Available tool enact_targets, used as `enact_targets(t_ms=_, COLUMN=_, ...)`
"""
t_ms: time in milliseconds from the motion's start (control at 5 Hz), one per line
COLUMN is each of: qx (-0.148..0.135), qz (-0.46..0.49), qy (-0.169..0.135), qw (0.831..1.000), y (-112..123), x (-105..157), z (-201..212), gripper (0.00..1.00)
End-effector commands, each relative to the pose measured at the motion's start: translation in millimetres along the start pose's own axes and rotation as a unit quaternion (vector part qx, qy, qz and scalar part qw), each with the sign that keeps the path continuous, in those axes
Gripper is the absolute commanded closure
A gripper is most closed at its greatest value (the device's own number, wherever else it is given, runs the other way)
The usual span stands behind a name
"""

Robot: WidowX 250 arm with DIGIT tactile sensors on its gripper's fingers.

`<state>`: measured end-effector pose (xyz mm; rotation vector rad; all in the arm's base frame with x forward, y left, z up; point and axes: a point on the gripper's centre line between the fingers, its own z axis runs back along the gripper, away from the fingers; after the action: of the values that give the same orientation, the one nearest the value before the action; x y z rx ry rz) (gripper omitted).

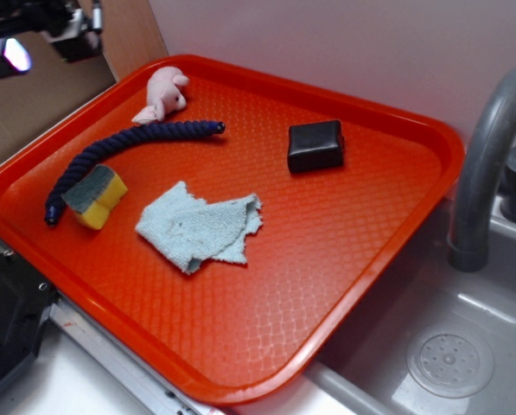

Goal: Grab the pink bunny.

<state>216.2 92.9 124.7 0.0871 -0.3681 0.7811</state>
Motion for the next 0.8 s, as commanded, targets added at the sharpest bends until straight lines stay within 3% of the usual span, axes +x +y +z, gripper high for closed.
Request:
enact_targets(t_ms=0, qx=-0.018, qz=0.025, qy=-0.028, qw=0.999, y=-14.1, x=46.5, z=-39.9, gripper=0.00)
enact_targets(t_ms=200, qx=-0.031, qz=0.002, qy=-0.011, qw=0.999, y=-29.7, x=51.7, z=-64.3, gripper=0.00)
enact_targets(t_ms=600, qx=0.013, qz=-0.037, qy=0.015, qw=0.999, y=-42.5, x=45.1, z=-106.7, gripper=0.00)
